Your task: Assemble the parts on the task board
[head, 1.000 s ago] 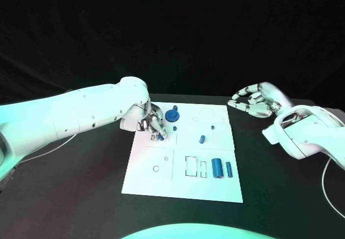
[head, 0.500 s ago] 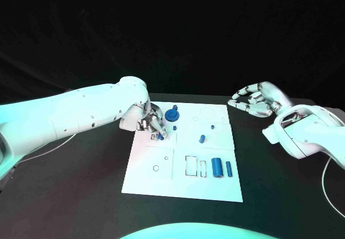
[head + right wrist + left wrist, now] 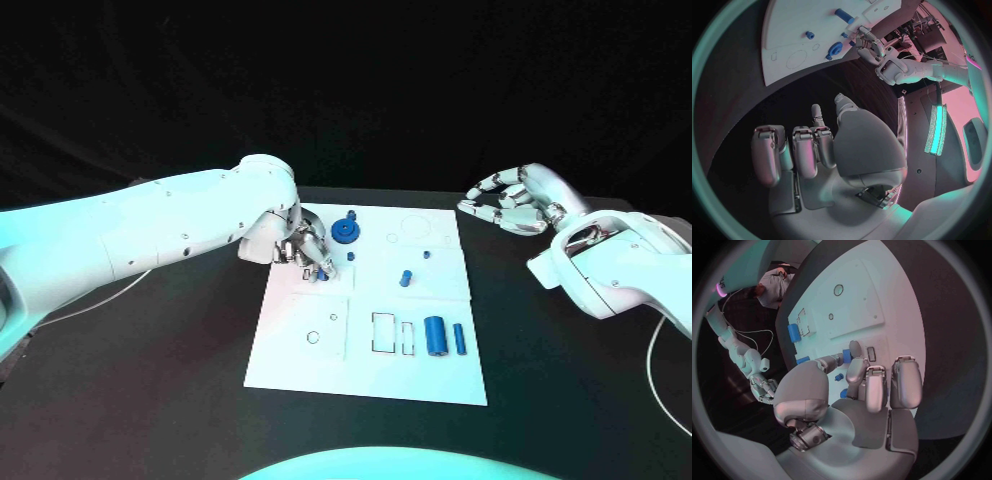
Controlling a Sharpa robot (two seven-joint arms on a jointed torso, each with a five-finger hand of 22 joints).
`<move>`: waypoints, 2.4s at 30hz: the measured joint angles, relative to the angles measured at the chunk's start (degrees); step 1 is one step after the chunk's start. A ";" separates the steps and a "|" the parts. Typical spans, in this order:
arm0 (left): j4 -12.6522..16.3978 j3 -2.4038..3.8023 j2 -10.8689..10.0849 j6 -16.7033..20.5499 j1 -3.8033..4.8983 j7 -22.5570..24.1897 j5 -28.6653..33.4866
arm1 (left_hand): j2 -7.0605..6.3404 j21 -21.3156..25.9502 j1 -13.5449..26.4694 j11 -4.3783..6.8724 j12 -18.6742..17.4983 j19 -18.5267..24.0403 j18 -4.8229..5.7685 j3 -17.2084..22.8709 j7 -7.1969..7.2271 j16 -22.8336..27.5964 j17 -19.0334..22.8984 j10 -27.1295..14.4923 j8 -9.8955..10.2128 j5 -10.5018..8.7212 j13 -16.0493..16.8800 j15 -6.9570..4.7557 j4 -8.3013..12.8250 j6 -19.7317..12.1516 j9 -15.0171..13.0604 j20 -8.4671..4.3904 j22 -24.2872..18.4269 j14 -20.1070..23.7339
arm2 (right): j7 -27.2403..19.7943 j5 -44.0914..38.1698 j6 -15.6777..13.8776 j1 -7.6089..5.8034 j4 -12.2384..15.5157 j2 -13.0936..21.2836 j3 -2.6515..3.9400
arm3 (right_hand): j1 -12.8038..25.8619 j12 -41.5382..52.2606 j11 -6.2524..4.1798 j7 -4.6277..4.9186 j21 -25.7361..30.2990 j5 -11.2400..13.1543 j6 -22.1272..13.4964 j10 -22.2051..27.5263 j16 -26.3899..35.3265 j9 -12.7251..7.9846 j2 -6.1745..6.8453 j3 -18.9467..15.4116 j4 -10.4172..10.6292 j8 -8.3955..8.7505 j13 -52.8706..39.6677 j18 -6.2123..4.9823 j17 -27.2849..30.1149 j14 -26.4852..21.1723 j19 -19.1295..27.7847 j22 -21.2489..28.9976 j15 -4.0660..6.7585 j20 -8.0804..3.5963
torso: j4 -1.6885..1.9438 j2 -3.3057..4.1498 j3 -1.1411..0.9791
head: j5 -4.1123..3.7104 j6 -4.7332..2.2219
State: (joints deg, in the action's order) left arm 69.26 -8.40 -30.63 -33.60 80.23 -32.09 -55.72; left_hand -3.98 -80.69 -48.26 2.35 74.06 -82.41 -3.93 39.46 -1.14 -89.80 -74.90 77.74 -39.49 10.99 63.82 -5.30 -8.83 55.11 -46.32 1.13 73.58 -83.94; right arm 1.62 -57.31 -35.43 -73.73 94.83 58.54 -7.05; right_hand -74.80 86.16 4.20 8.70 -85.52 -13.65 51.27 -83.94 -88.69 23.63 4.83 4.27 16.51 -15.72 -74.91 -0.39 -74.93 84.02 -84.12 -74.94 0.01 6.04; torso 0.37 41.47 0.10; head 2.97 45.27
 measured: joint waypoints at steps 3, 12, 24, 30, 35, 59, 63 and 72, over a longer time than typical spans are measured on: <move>-0.03 -0.03 -0.02 -0.11 -0.02 -0.02 -0.04 | -0.22 0.00 0.22 0.00 0.00 0.00 0.00 -1.19 -0.20 0.00 0.00 0.00 0.03 0.01 0.17 0.00 -1.19 0.18 0.00 0.00 0.09 0.00 | -0.01 0.00 0.00 0.01 0.00 0.00 0.00 | 0.00 0.00 0.00 0.00 0.00 0.00 0.00 0.00 0.00 0.00 0.00 0.00 0.00 0.00 0.00 0.00 0.00 0.00 0.00 0.00 0.00 0.00 | 0.00 0.00 0.00 | -0.05 -0.01; -0.12 -0.07 -0.02 -0.28 -0.09 -0.05 -0.08 | -0.27 0.00 0.78 0.00 0.00 -0.21 0.00 -3.80 -0.19 0.00 0.00 0.00 0.29 0.01 0.36 0.00 -3.80 0.20 0.00 -0.21 0.19 0.00 | -0.03 0.01 0.00 0.03 -0.02 0.00 0.00 | 0.00 0.00 0.00 0.00 0.00 0.00 0.00 0.00 0.00 -0.01 0.00 0.00 0.00 0.00 0.00 0.00 0.01 0.00 0.00 0.01 0.00 0.00 | 0.00 0.01 0.01 | -0.13 0.04; -0.21 -0.08 -0.02 -0.24 -0.11 -0.03 -0.08 | -0.34 0.00 1.31 0.21 0.00 -0.20 0.00 -6.17 -0.16 0.00 0.00 0.21 0.48 0.01 0.55 0.00 -6.18 0.23 -0.01 -0.20 0.20 0.00 | -0.05 0.02 0.01 0.09 -0.01 0.01 0.00 | 0.00 0.00 0.00 -0.21 0.00 0.00 -0.21 0.00 0.00 -0.01 0.00 -0.16 0.16 0.00 0.01 0.00 0.01 0.00 0.00 0.02 0.00 0.00 | -0.03 0.01 0.01 | -0.16 -0.01; -0.20 -0.08 -0.04 -0.17 -0.12 -0.02 -0.07 | -1.37 0.00 1.18 0.20 0.00 -0.20 0.00 -8.25 -0.16 0.00 0.00 0.20 0.50 0.01 0.62 0.00 -7.22 0.24 -0.18 -0.20 0.27 0.00 | -0.05 0.02 0.01 0.14 -0.03 0.02 0.00 | 0.00 0.00 0.00 -0.21 0.00 0.00 -0.21 0.00 0.00 -0.02 0.00 -0.16 0.16 0.00 0.01 0.00 0.02 0.00 0.00 0.02 0.00 0.00 | -0.03 0.01 0.01 | -0.16 0.05; 0.30 0.00 -0.48 0.22 -0.17 0.06 -0.09 | -2.12 0.00 1.80 0.20 0.00 -0.20 0.00 -10.86 -0.16 0.00 0.00 0.20 0.64 0.01 0.62 0.00 -7.82 0.23 -0.33 -0.20 0.27 0.00 | -0.06 0.02 0.01 0.18 -0.04 0.03 0.00 | 0.00 0.00 0.00 -0.20 0.00 0.00 -0.20 0.00 0.00 -0.02 0.00 -0.16 0.16 0.00 0.01 0.00 0.02 0.00 0.01 0.03 0.00 0.01 | -0.03 0.00 0.02 | -0.23 0.01; 5.66 5.55 -5.96 6.51 0.14 0.33 -0.61 | -3.40 2.72 -3.70 -0.86 -7.57 1.37 0.00 -14.55 -1.32 0.91 0.00 -5.67 2.09 0.45 -9.54 0.13 -7.46 -3.05 -0.64 0.12 -4.05 -0.13 | -0.18 0.04 0.02 0.92 -0.85 -0.16 0.00 | 0.00 0.00 0.00 -0.20 0.21 0.00 -0.20 0.00 0.00 0.02 0.00 -0.16 0.16 0.00 -0.03 0.00 0.02 0.00 0.01 -0.01 0.00 0.01 | -0.01 -0.08 0.06 | -0.45 -0.51; 6.06 5.96 -7.14 7.56 0.56 0.50 -0.58 | -3.48 4.39 -7.08 -2.23 -12.94 2.32 0.00 -15.62 -2.95 1.60 0.00 -10.53 4.56 0.52 -16.52 1.46 -7.51 -6.41 0.57 1.07 -6.23 -0.07 | -0.18 0.04 0.02 0.94 -0.89 -0.16 0.00 | 0.00 0.00 0.00 -0.20 0.21 0.00 -0.20 0.00 0.00 0.01 0.00 -0.16 0.16 0.00 -0.03 0.00 0.01 0.00 0.01 -0.01 0.00 0.01 | 0.03 -0.04 0.02 | -0.49 -0.69; 5.72 6.15 -7.63 13.34 0.85 1.50 -2.97 | -4.55 5.31 -11.53 -3.90 -19.48 3.01 0.01 -16.54 -4.77 2.45 0.00 -16.62 7.97 0.51 -24.95 2.57 -7.69 -9.56 3.26 1.76 -7.59 -0.09 | -0.19 0.04 0.02 0.98 -0.91 -0.24 0.00 | 0.00 0.00 0.00 -0.20 0.21 0.00 -0.20 0.00 0.00 0.01 0.00 -0.16 0.16 0.00 -0.02 0.00 -0.02 0.00 0.01 0.00 0.00 0.01 | 0.09 0.03 0.05 | -0.36 -1.19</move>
State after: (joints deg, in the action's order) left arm 74.99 -2.24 -38.26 -20.26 81.08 -30.59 -58.69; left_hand -8.52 -75.37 -59.80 -1.55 54.58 -79.39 -3.92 22.92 -5.91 -87.35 -74.90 61.12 -31.52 11.51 38.87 -2.72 -16.52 45.55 -43.06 2.89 65.99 -84.03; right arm 1.43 -57.27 -35.41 -72.75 93.91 58.30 -7.05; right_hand -74.81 86.16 4.20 8.50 -85.31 -13.65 51.07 -83.94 -88.70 23.64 4.83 4.11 16.67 -15.72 -74.93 -0.39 -74.95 84.02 -84.11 -74.94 0.01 6.05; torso 0.46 41.50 0.15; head 2.61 44.08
